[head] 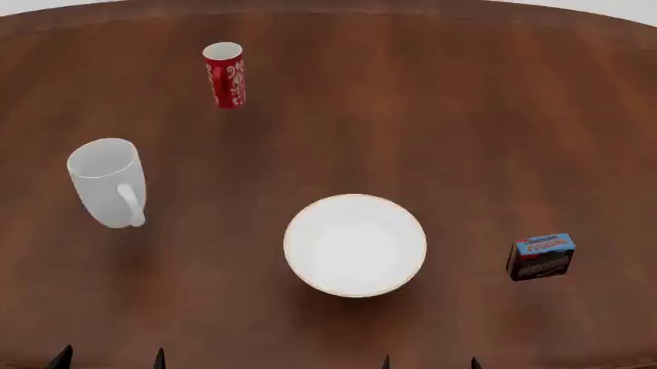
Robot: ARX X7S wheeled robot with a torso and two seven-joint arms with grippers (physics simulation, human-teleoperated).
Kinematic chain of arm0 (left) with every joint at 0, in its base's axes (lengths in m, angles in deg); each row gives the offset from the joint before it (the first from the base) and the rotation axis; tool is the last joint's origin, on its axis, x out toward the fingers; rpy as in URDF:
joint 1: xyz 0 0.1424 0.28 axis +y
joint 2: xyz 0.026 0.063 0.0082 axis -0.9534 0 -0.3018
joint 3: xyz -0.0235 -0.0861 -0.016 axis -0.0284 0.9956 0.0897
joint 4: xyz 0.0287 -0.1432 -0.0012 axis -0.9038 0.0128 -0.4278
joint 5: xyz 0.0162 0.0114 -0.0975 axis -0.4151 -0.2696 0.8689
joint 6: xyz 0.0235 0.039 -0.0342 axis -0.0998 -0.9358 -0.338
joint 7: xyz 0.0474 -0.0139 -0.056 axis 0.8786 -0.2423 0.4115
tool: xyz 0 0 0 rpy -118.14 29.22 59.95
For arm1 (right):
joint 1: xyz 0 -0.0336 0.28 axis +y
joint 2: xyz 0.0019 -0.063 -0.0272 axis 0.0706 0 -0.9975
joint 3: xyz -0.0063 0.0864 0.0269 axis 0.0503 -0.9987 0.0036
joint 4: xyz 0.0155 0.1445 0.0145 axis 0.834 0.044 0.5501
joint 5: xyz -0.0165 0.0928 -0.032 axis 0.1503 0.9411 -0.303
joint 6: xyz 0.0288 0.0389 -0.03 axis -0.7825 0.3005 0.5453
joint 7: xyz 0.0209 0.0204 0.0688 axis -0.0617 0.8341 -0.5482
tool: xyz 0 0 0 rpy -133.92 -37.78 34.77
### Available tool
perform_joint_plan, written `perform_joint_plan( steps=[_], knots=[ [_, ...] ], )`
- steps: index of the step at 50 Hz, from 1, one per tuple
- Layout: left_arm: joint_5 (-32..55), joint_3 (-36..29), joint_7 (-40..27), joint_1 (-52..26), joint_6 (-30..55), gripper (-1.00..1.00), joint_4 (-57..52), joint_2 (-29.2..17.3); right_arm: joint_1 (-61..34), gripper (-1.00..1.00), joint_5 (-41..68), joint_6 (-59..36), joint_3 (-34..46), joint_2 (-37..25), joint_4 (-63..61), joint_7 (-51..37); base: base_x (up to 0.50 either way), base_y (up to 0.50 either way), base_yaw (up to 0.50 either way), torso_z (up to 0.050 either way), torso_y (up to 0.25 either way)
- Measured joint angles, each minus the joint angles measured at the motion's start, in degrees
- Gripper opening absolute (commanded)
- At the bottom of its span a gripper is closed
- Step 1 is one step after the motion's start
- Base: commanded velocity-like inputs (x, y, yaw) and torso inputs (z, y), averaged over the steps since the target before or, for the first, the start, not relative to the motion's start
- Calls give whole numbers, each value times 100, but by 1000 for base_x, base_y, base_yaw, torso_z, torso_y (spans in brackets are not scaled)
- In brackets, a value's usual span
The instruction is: Put the white mug on the plate.
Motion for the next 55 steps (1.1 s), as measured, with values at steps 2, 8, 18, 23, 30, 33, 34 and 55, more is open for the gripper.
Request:
perform_joint_plan(
  steps=[2, 8, 18, 23, 30, 33, 34, 55],
  knots=[
    [73, -80, -80, 75, 74, 100, -73, -52, 75, 100, -74, -6, 81, -80, -74, -81, 0, 0, 0, 0, 0],
    [108, -113, -108, 67, 61, 100, -104, -86, 48, 100, 31, -26, 106, -101, -65, -120, 0, 0, 0, 0, 0],
    [190, -247, -243, 82, 45, 100, -166, -196, 46, 100, 192, -75, 205, -208, -110, -256, 0, 0, 0, 0, 0],
    [235, -309, -309, 86, 30, 100, -175, -251, 52, 100, 242, -103, 255, -260, -161, -340, 0, 0, 0, 0, 0],
    [295, -381, -393, 83, 23, 100, -192, -324, 55, 100, 295, -129, 313, -321, -251, -462, 0, 0, 0, 0, 0],
    [320, -409, -423, 79, 16, 100, -193, -353, 56, 100, 306, -142, 342, -346, -284, -513, 0, 0, 0, 0, 0],
    [328, -417, -435, 77, 9, 100, -188, -361, 56, 100, 306, -148, 354, -355, -295, -529, 0, 0, 0, 0, 0],
    [474, -579, -617, 70, -38, 100, -193, -517, 65, 100, 401, -204, 571, -496, -377, -735, 0, 167, 0, 0, 0]
  ],
)
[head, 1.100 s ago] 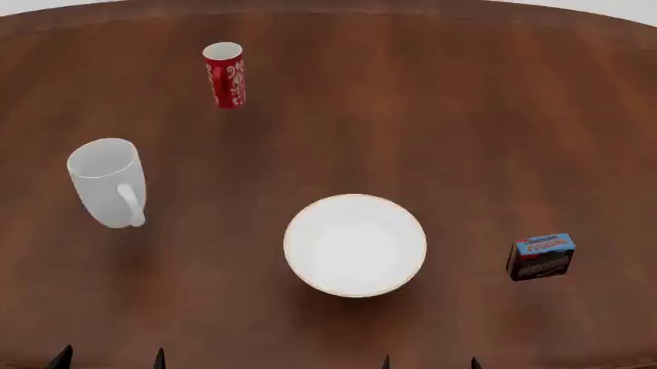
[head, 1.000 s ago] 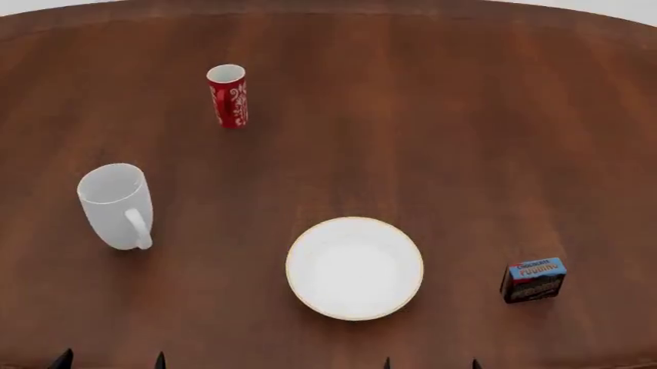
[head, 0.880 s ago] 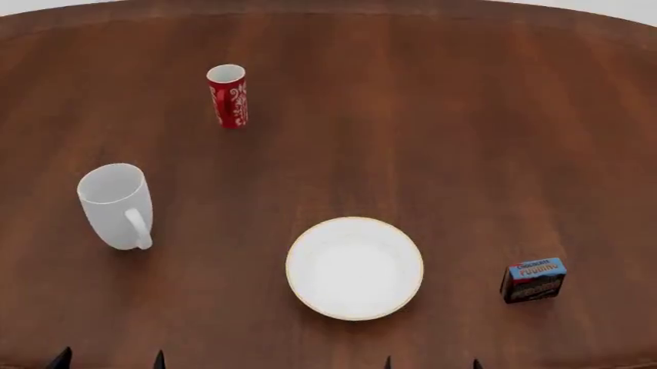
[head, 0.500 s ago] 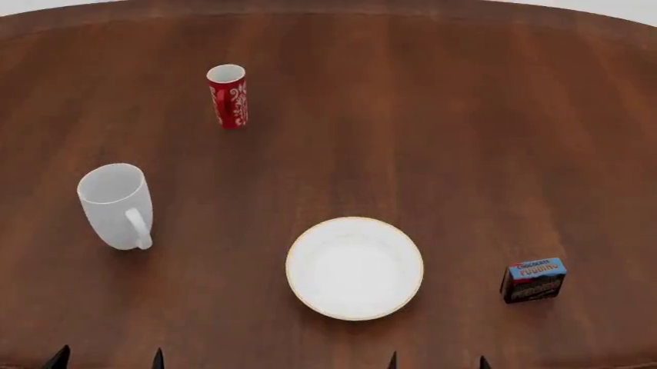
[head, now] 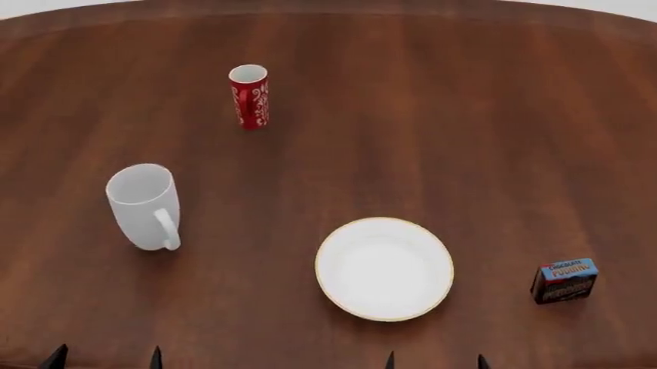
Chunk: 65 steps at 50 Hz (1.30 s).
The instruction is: Put the white mug on the plate.
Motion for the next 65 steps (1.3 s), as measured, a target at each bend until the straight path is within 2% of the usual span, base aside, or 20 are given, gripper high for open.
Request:
perform_joint_plan(
  steps=[65],
  knots=[
    [205, -455, -362, -30, -38, 100, -18, -313, 14, 100, 379, 96, 400, -320, 91, -273, 0, 211, 0, 0, 0]
  ],
)
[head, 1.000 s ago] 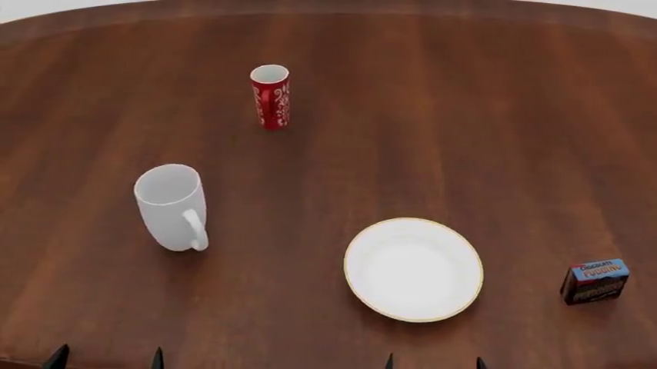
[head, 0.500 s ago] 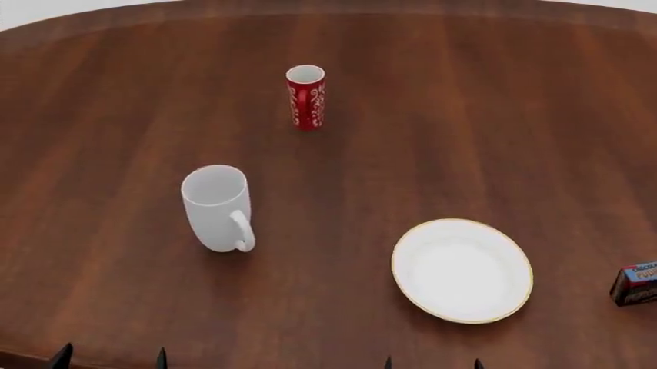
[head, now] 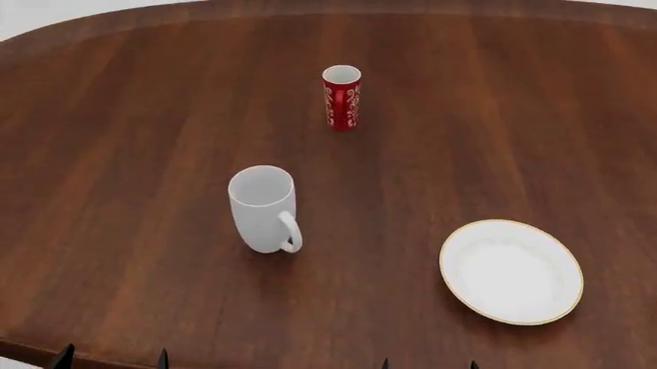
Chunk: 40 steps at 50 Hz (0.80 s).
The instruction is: Put the white mug on the plate.
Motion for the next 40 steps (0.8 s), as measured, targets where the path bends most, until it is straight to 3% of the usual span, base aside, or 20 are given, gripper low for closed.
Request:
perform_joint_plan(
  steps=[16, 27, 40],
  knots=[
    [50, -67, -61, 0, -36, 100, 24, -53, -6, 100, 51, 5, 79, -54, 7, -57, 0, 210, 0, 0, 0],
    [43, -111, -139, -35, 35, 100, -27, -94, -34, 100, 139, -63, 110, -80, -8, -88, 0, 5, 0, 0, 0],
    [-30, -77, -404, -404, 1017, 100, -1045, -232, -392, 100, 423, -1045, 93, -297, -943, -158, 0, 0, 0, 0, 0]
  ],
)
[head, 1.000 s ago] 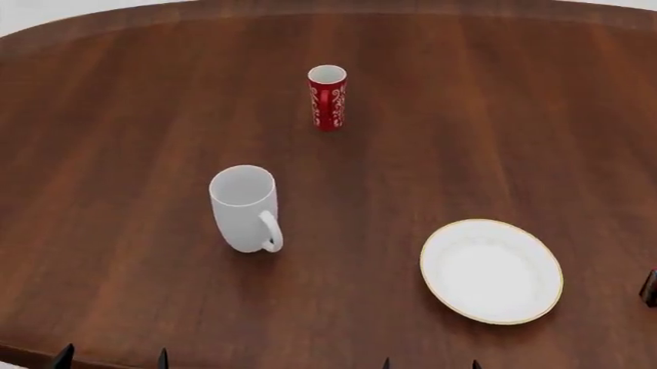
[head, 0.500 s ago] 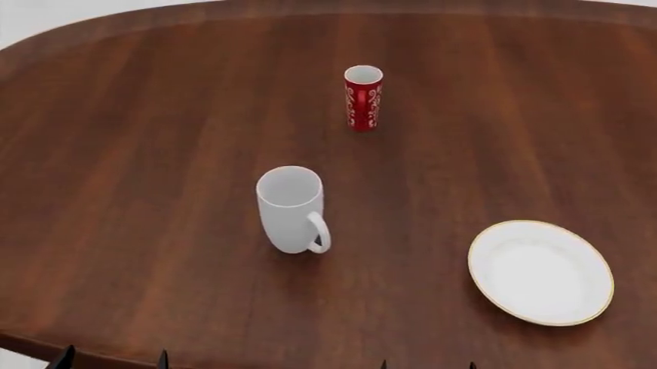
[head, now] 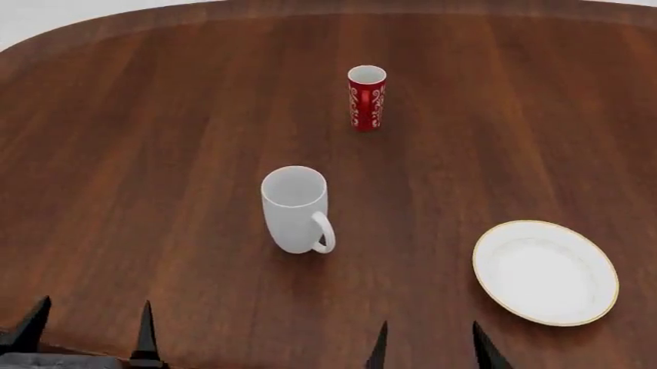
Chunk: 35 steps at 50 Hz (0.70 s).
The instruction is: Put the white mug on the plate.
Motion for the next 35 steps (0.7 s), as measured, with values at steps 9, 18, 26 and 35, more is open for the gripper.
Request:
perform_joint_plan(
  steps=[9, 18, 26, 35],
  knots=[
    [169, 132, -142, -806, 1651, 100, -1458, -140, -815, 100, 466, -1461, -120, -285, -1367, -71, 0, 0, 0, 0, 0],
    [466, 268, -147, -1848, 3251, 100, -2667, -264, -1769, 100, 996, -2769, -403, -472, -2484, -230, 0, 0, 0, 0, 0],
    [695, 378, -123, -2554, 4157, 100, -3289, -317, -2538, 100, 1461, -3654, -739, -544, -3134, -389, 0, 0, 0, 0, 0],
    [787, 428, -97, -2814, 4401, 100, -3574, -387, -3093, 100, 1869, -4217, -1000, -555, -3499, -464, 0, 0, 0, 0, 0]
  ],
)
